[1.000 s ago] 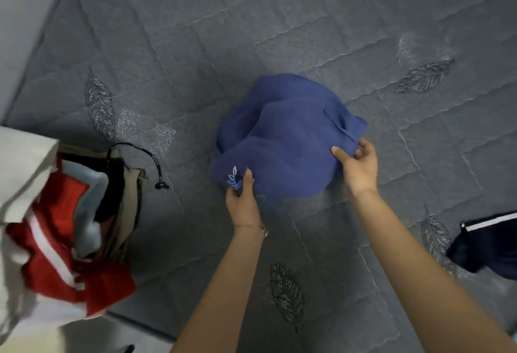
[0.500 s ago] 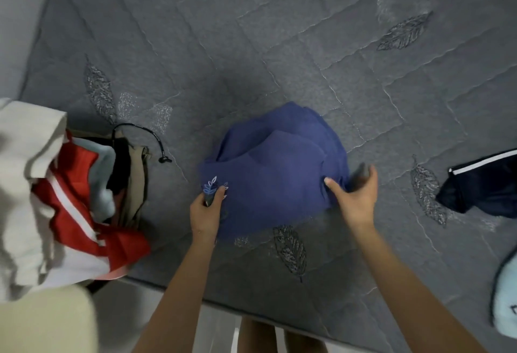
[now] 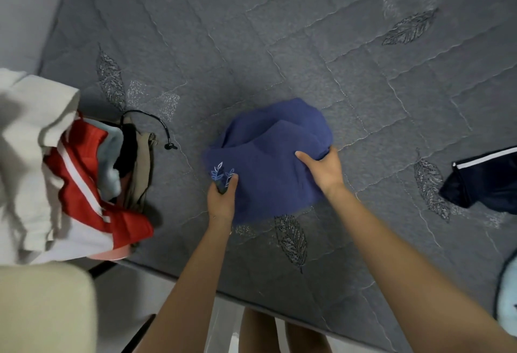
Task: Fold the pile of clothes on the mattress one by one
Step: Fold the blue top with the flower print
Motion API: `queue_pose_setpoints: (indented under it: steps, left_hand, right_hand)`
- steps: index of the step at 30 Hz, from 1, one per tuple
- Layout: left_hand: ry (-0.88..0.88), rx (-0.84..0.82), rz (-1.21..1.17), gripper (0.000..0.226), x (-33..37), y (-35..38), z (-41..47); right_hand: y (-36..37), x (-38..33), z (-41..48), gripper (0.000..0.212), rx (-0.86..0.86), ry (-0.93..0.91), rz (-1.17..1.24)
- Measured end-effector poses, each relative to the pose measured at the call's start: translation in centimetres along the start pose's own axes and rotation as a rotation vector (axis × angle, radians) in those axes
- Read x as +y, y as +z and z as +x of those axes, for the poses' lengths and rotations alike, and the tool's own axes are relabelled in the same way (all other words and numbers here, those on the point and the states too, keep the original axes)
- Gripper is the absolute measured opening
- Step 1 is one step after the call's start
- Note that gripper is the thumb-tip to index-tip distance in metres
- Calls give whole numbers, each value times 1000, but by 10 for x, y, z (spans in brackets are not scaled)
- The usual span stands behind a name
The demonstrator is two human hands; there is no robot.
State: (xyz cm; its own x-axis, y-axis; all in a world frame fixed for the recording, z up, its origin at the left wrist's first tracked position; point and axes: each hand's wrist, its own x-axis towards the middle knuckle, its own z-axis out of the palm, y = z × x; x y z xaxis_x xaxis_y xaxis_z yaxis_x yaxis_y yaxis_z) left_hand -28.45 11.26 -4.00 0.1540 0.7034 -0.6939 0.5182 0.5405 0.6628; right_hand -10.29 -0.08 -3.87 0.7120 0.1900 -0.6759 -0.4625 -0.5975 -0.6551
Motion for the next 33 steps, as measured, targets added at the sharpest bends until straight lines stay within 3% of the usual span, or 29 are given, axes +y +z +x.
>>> queue_pose_setpoints:
  steps: [4,7,12,14,19,23,29,33]
  left_hand:
    - [97,-5,-23,26,8,-10,-9]
    - [168,9,-68,9,29,-24,-25]
    - [328,-46,-42,3,86,-53,-75]
    - [403,-54,-14,15,112,-70,-103]
    - [424,44,-74,18,174,-135,-156]
    - [397,130,-158,22,219,-196,-175]
    - [452,89,-166,18,273,-299,-158]
    - [475,59,-153,14,300,-371,-125]
  right_hand:
    - [4,-3,-21,34,-68,99,102]
    - [-4,-19,-48,32,-102,20,77]
    - [-25,-73,-115,21,-135,-115,84]
    - [-35,-96,-146,21,-118,-176,107]
    - [-39,-153,-227,16,-89,-266,260]
    - [-14,-197,-282,12,-122,-341,318]
    - [54,-243,-342,3,-135,-379,425]
    - [119,-268,-374,12,-104,-346,492]
